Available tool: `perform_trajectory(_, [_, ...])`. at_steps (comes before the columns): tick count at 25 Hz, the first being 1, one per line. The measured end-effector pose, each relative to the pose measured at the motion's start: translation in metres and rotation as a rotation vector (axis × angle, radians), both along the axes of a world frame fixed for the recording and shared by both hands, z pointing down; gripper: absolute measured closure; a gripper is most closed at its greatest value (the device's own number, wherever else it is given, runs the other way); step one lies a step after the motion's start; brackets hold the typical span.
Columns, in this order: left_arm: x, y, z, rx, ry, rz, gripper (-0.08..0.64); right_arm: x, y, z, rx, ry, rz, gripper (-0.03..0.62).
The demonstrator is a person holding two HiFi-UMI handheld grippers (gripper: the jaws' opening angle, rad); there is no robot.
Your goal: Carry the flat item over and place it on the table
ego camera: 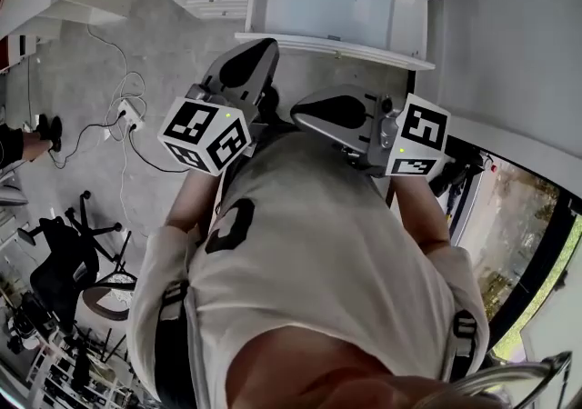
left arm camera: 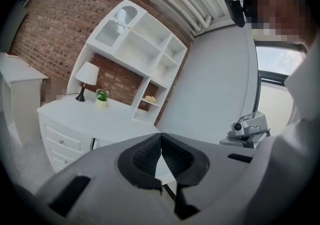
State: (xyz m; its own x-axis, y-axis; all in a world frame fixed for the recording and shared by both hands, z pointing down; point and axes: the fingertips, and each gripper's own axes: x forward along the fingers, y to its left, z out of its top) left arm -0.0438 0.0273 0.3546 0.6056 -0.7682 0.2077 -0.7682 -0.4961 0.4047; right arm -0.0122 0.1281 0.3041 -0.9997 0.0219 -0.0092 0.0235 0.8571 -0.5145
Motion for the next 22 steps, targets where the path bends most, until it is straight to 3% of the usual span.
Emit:
perform_trajectory(5, [-0.039,-0.019,0.001,0.000,0.044,-0.031,0.540,-0.030,-0.036,0.015,0.048,0.146,0.103,0.583])
perform_trajectory(7, [-0.049,-0.027,0.000,0.011,0.049,-0.037,0.540,-0.050,-0.040,0.021,0.101,0.219,0.070,0.375])
perform_trajectory(10, [-0.059,-0.038,-0.004,0.022,0.071,-0.042,0.540,-0.074,-0.052,0.025,0.183,0.286,0.061,0.442])
perform_trajectory(15, [-0.075,-0.055,-0.003,0.020,0.090,-0.059,0.540,-0.104,-0.067,0.024,0.265,0.320,0.059,0.463])
perform_trajectory(18, [-0.083,-0.063,-0.001,0.018,0.093,-0.063,0.540,-0.115,-0.077,0.024,0.295,0.328,0.075,0.542])
perform_trajectory(22, [-0.095,-0.073,0.000,0.015,0.097,-0.056,0.540,-0.127,-0.085,0.026,0.302,0.344,0.071,0.581])
